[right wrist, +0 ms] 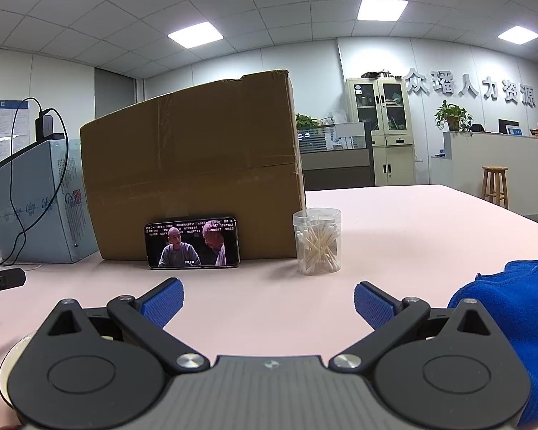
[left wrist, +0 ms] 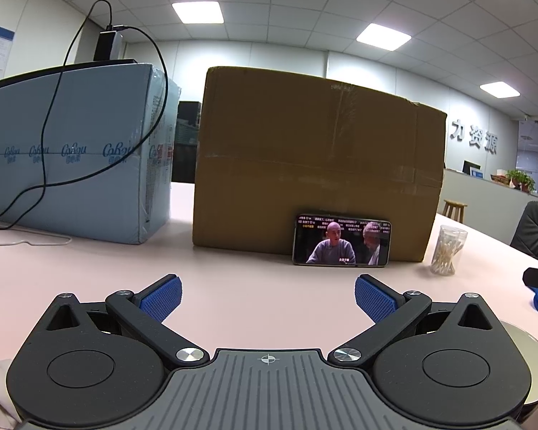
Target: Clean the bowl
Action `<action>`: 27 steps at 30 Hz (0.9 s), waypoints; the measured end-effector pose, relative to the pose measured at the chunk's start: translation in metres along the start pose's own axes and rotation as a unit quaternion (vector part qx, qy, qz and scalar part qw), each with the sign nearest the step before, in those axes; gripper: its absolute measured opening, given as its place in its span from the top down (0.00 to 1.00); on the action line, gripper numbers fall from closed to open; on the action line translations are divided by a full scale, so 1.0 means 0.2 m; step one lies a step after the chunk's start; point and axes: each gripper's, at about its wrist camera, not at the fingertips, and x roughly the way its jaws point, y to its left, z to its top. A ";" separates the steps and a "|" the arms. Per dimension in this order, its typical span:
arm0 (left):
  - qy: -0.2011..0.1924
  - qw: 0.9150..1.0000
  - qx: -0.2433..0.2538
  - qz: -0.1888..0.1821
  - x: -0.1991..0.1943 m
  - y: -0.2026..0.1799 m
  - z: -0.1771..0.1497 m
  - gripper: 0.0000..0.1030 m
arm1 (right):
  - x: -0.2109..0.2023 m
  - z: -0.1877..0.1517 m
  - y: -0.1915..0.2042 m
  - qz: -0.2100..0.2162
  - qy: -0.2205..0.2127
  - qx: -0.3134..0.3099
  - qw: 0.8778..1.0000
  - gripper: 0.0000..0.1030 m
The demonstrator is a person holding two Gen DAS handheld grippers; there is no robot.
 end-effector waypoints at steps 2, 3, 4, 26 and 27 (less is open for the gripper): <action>0.001 1.000 0.000 0.000 0.00 0.00 0.00 0.00 | 0.00 0.00 0.00 0.000 0.001 0.000 1.000 0.00; 0.001 1.000 -0.001 0.000 0.00 0.00 0.00 0.00 | 0.01 0.00 0.00 0.000 0.001 0.000 1.000 0.00; 0.001 1.000 -0.001 0.000 0.00 0.00 0.00 0.00 | 0.01 0.00 0.00 0.000 0.002 0.000 1.000 0.00; 0.000 1.000 -0.002 0.000 0.00 0.01 0.00 0.00 | 0.02 0.01 -0.02 -0.001 0.005 0.003 1.000 0.00; 0.001 1.000 -0.002 0.000 0.00 0.01 0.00 0.00 | 0.02 0.01 -0.02 -0.001 0.005 0.003 1.000 0.00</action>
